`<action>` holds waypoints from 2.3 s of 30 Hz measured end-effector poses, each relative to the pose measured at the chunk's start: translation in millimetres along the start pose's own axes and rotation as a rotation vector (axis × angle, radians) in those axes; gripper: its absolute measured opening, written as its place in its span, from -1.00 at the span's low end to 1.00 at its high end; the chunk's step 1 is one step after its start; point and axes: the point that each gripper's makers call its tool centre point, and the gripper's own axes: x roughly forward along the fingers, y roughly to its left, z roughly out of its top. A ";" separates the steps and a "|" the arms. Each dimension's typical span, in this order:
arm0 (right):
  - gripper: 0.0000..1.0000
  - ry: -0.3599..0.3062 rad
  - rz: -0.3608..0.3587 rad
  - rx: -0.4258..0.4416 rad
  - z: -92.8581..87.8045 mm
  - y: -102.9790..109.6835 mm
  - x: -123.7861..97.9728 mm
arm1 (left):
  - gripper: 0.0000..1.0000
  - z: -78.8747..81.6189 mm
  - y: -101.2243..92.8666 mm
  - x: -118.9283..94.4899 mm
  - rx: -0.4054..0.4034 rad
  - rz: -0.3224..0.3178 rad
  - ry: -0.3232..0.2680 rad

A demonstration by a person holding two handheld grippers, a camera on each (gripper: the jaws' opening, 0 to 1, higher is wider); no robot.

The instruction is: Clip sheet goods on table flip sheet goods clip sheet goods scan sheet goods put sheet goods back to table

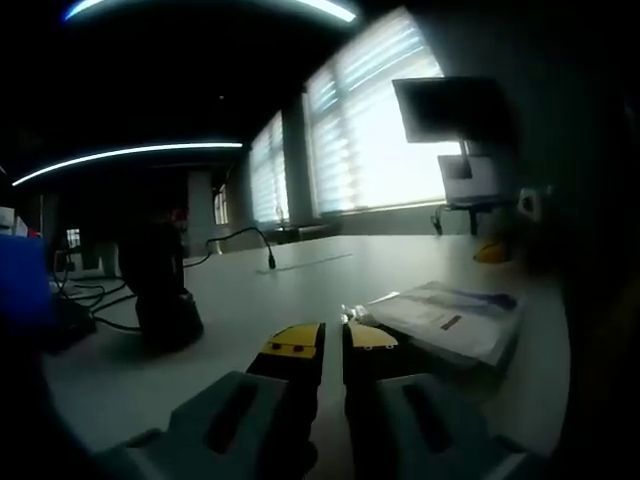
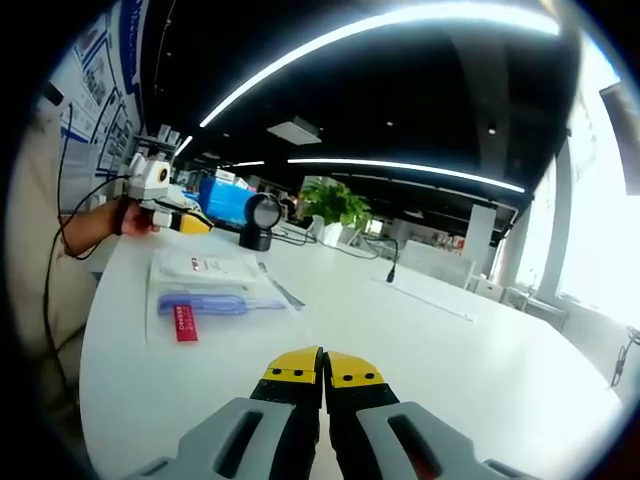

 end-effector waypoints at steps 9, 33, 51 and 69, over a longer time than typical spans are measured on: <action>-1.00 -0.003 0.003 0.002 0.8 1.8 0.2 | -0.99 1.1 -3.6 0.1 0.016 -0.001 0.005; -1.00 0.006 -0.005 -0.004 -0.5 1.1 0.1 | -1.00 5.1 4.2 -2.0 -0.005 0.026 0.006; -1.00 0.003 0.005 -0.012 -0.5 1.9 -0.5 | -1.00 20.2 4.2 5.8 -0.052 0.026 0.102; -1.00 0.010 -0.003 -0.006 -3.2 -3.2 -0.6 | -1.00 3.4 -19.4 20.7 -0.354 -0.108 0.259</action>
